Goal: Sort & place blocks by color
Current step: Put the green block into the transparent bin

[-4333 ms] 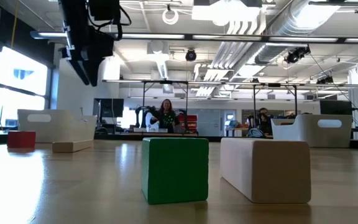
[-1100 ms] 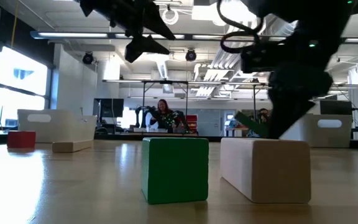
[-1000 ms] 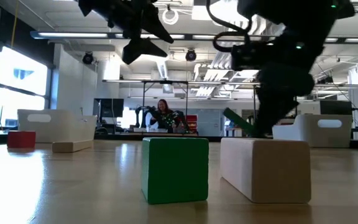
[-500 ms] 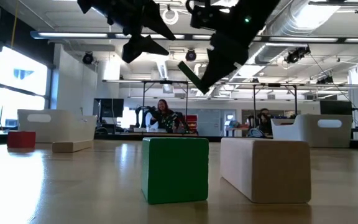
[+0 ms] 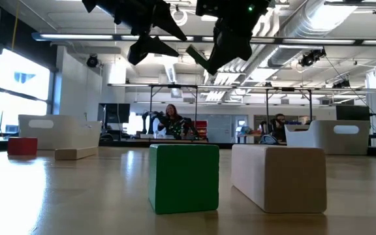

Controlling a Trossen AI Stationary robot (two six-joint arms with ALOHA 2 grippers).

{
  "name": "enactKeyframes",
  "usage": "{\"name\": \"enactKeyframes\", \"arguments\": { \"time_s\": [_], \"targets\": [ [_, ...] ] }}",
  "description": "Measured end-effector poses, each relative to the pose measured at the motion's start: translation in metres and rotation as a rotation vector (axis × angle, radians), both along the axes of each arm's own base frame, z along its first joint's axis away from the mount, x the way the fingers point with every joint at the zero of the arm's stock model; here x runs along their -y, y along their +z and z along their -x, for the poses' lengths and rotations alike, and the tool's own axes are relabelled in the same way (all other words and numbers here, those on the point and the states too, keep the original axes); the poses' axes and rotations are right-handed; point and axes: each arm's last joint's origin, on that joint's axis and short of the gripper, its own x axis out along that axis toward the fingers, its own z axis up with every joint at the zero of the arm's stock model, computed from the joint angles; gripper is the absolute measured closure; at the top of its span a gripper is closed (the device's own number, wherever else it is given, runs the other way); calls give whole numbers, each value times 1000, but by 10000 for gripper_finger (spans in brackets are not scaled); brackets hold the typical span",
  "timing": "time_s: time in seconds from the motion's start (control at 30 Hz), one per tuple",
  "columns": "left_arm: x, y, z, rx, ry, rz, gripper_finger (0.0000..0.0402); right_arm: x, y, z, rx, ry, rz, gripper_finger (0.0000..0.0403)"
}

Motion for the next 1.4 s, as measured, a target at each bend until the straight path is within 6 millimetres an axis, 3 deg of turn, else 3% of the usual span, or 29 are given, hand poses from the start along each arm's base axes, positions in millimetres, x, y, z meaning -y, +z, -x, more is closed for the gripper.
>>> {"name": "enactKeyframes", "arguments": {
  "time_s": [0.47,0.8,1.17,1.4],
  "targets": [
    [-1,6,-3,74,13,2,220,6,14,-3,-42,17,129,329],
    [-4,8,-3,87,15,-28,220,21,20,-11,40,-25,142,329],
    [-9,7,-1,80,41,-35,221,22,25,-17,90,-3,157,329],
    [-8,7,-1,66,13,-84,258,21,28,-20,105,40,159,329]
  ]
}}
